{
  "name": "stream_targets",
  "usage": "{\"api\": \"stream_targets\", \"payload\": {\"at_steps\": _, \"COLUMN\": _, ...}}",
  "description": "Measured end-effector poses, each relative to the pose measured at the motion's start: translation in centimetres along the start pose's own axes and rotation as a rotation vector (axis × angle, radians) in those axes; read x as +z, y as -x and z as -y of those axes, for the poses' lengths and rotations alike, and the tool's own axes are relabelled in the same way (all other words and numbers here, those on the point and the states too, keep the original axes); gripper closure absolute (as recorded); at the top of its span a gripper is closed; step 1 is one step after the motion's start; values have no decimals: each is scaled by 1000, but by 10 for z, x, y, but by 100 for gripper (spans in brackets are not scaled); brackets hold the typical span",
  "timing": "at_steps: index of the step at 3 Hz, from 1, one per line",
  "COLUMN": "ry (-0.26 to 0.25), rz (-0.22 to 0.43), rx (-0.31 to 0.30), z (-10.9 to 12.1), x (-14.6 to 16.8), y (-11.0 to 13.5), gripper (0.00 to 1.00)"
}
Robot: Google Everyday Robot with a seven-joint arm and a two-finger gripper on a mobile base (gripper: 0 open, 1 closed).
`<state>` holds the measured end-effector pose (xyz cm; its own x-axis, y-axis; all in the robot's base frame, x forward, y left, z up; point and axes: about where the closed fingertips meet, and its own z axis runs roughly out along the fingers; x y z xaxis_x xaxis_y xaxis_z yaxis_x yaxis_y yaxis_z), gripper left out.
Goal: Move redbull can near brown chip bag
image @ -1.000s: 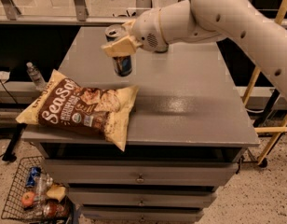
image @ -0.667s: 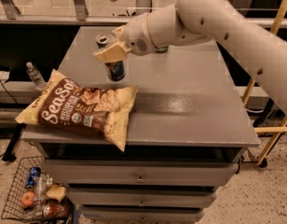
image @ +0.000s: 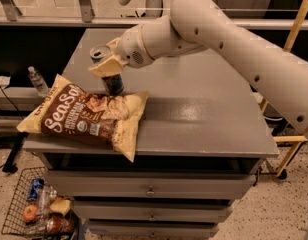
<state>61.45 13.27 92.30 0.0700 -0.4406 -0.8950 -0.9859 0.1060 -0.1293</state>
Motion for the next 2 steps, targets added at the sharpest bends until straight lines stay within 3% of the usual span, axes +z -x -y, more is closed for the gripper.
{"api": "stream_targets", "payload": {"at_steps": 2, "ry": 45, "rz": 38, "rx": 30, "z": -19, "x": 12, "y": -7, "gripper": 100}}
